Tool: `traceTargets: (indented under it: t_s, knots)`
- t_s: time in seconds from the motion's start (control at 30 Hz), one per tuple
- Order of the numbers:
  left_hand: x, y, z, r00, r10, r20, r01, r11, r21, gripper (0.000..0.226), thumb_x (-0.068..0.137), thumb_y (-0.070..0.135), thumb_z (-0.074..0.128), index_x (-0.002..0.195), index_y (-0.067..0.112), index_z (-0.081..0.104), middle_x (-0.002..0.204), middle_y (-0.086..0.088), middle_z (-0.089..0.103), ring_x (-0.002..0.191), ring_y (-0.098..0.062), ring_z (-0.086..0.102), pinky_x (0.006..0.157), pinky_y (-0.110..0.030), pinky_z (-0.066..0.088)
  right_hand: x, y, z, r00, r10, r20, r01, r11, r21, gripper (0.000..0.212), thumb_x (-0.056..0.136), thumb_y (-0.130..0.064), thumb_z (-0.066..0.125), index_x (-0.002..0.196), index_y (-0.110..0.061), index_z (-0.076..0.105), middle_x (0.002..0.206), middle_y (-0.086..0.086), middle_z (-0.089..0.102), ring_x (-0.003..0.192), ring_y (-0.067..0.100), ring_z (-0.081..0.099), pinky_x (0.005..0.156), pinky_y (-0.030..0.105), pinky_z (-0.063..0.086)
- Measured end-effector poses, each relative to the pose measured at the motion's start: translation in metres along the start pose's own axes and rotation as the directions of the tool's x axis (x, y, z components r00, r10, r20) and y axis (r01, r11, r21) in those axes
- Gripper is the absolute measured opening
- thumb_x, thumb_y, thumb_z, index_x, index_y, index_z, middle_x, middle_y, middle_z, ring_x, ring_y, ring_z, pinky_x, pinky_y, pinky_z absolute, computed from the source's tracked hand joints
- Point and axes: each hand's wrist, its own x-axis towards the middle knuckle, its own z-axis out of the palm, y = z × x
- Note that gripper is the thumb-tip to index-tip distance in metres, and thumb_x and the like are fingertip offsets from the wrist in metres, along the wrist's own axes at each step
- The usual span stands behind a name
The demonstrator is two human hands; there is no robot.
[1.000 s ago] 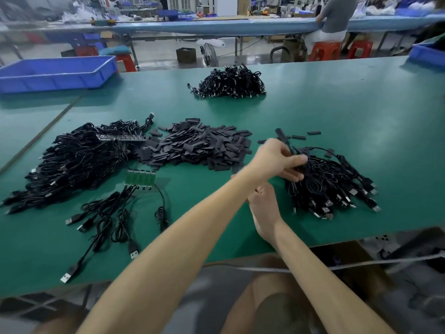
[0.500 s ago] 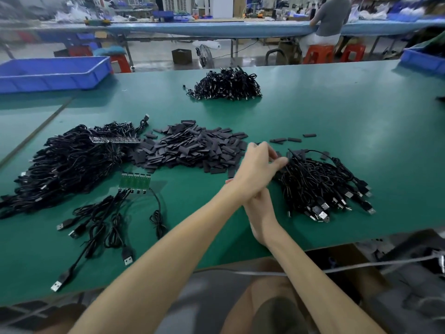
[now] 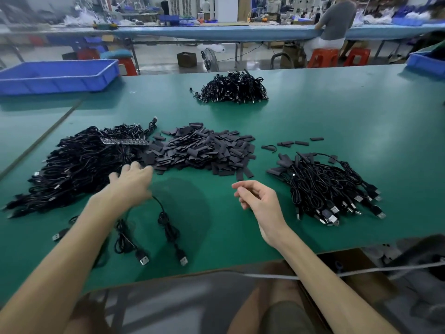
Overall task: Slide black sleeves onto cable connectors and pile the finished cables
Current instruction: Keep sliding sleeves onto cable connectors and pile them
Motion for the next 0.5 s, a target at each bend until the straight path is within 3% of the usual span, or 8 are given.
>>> traceTargets:
  t_s: [0.07, 0.13, 0.17, 0.23, 0.3, 0.33, 0.5]
  knots:
    - [0.002, -0.009, 0.002, 0.996, -0.062, -0.067, 0.057, 0.996, -0.066, 0.038, 0.096, 0.012, 0.062, 0.13, 0.016, 0.047, 0.13, -0.012, 0.036, 0.121, -0.034, 0.036, 0.104, -0.057, 0.032, 0.0, 0.001, 0.0, 1.0, 0.0, -0.002, 0.0, 1.0, -0.002, 0.019, 0.1, -0.004, 0.062, 0.099, -0.015, 0.078, 0.078, -0.005, 0.072, 0.073, 0.008, 0.058, 0.068, 0.021, 0.05]
    - [0.004, -0.017, 0.002, 0.99, -0.118, -0.073, 0.109, 0.987, -0.115, 0.017, 0.096, 0.017, 0.066, 0.104, 0.008, 0.053, 0.116, -0.012, 0.042, 0.105, -0.032, 0.041, 0.099, -0.058, 0.038, -0.001, 0.001, -0.001, 1.0, -0.002, -0.005, 0.002, 1.0, 0.0, 0.019, 0.1, -0.004, 0.063, 0.099, -0.015, 0.078, 0.078, -0.005, 0.072, 0.072, 0.008, 0.058, 0.068, 0.021, 0.05]
    - [0.005, -0.021, 0.003, 0.99, -0.124, -0.071, 0.113, 0.984, -0.138, 0.019, 0.096, 0.019, 0.068, 0.095, 0.006, 0.054, 0.108, -0.012, 0.047, 0.098, -0.031, 0.047, 0.095, -0.055, 0.044, -0.001, 0.001, -0.001, 1.0, -0.002, -0.004, 0.002, 1.0, -0.001, 0.018, 0.1, -0.004, 0.063, 0.099, -0.015, 0.077, 0.078, -0.005, 0.072, 0.072, 0.008, 0.058, 0.068, 0.021, 0.05]
    - [0.005, -0.022, 0.006, 0.993, -0.087, -0.078, 0.066, 0.967, -0.246, 0.018, 0.092, 0.017, 0.074, 0.093, 0.003, 0.062, 0.093, -0.011, 0.06, 0.083, -0.028, 0.061, 0.077, -0.044, 0.055, -0.001, 0.001, -0.001, 1.0, -0.005, 0.001, 0.005, 1.0, -0.007, 0.018, 0.1, -0.005, 0.063, 0.099, -0.015, 0.077, 0.078, -0.005, 0.072, 0.072, 0.008, 0.058, 0.068, 0.021, 0.051]
    - [0.0, -0.014, 0.008, 0.996, -0.034, -0.087, -0.003, 0.916, -0.402, 0.013, 0.088, 0.013, 0.078, 0.093, 0.007, 0.067, 0.083, -0.008, 0.066, 0.07, -0.022, 0.065, 0.058, -0.031, 0.051, -0.002, 0.0, 0.0, 1.0, -0.005, 0.006, 0.005, 1.0, -0.019, 0.018, 0.1, -0.005, 0.063, 0.098, -0.016, 0.077, 0.078, -0.005, 0.072, 0.072, 0.007, 0.058, 0.068, 0.021, 0.051]
    - [-0.002, -0.008, 0.009, 0.996, -0.001, -0.093, -0.041, 0.889, -0.456, 0.012, 0.086, 0.012, 0.079, 0.091, 0.01, 0.069, 0.081, -0.005, 0.067, 0.069, -0.019, 0.065, 0.056, -0.028, 0.047, -0.002, 0.0, 0.0, 1.0, -0.006, 0.01, 0.006, 0.999, -0.032, 0.018, 0.1, -0.006, 0.063, 0.098, -0.017, 0.077, 0.079, -0.005, 0.072, 0.072, 0.007, 0.058, 0.068, 0.022, 0.051]
    - [-0.016, 0.032, 0.011, 0.966, 0.222, -0.134, -0.257, 0.748, -0.613, 0.014, 0.084, 0.015, 0.082, 0.085, 0.022, 0.07, 0.08, 0.0, 0.071, 0.077, -0.02, 0.066, 0.072, -0.031, 0.049, -0.005, -0.002, 0.003, 0.995, -0.025, 0.096, 0.04, 0.986, -0.162, 0.01, 0.098, -0.016, 0.07, 0.099, -0.023, 0.077, 0.087, -0.007, 0.075, 0.08, 0.006, 0.064, 0.07, 0.021, 0.051]
